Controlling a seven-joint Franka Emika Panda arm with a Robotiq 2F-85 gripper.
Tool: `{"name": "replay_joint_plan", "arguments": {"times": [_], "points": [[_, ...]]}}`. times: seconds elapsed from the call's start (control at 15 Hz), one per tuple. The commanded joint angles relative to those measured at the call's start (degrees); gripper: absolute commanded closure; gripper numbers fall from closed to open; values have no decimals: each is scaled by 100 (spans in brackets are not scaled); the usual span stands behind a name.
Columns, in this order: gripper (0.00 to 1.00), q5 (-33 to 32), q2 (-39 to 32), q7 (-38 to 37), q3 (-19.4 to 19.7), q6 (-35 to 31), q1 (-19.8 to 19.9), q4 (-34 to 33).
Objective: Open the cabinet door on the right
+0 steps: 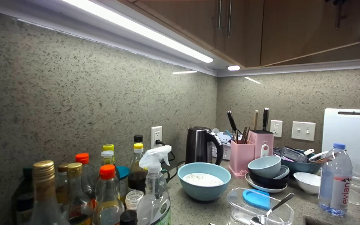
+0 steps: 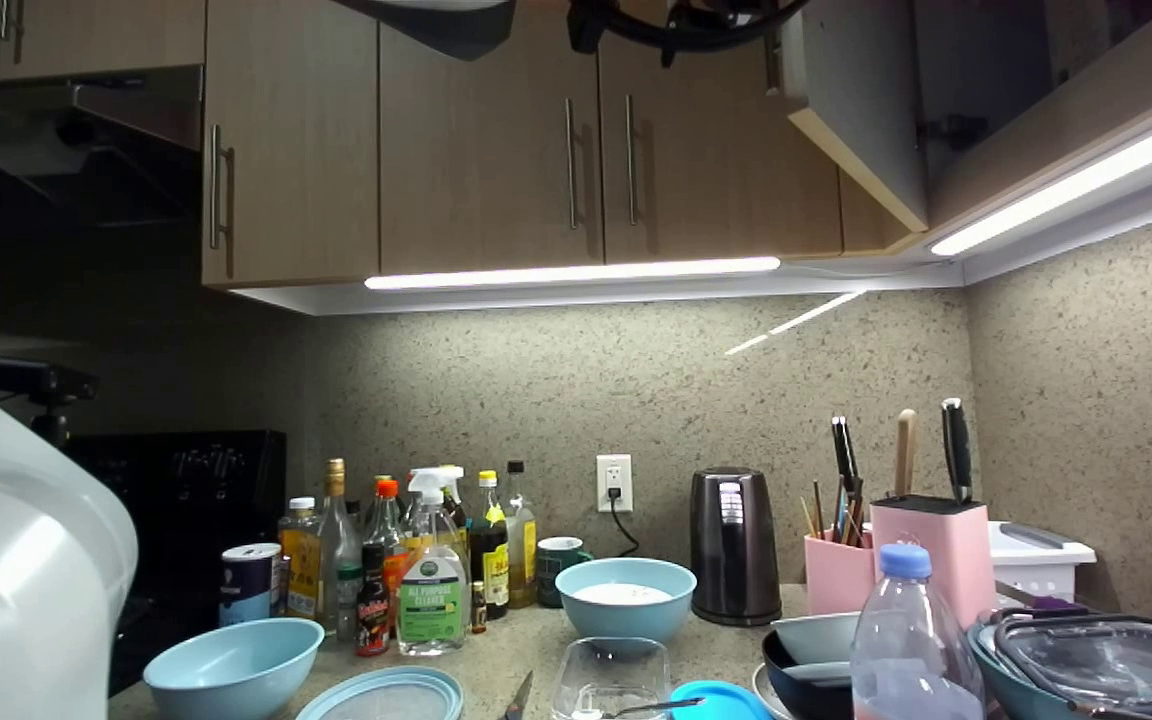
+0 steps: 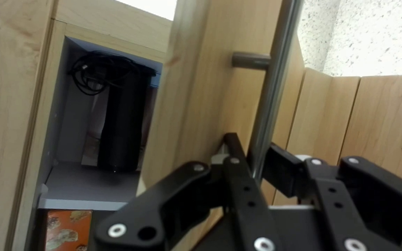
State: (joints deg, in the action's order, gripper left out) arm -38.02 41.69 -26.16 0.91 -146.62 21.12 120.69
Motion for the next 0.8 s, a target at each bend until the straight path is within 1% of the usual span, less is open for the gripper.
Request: {"name": "replay_joint_plan", "arguments": {"times": [0.0,0.07,0.33,0.67,0.73], "points": [[96,-163,716,232,-494,-181,-12,751],[96,-209,836,156,-541,-181,3,859],[96,-450,950,-179,-692,-221,108,1001],[96,-577,1046,-275,-602,-230,-14,1125],[60,-584,1060,-276,-589,-260,-9,1139]]}}
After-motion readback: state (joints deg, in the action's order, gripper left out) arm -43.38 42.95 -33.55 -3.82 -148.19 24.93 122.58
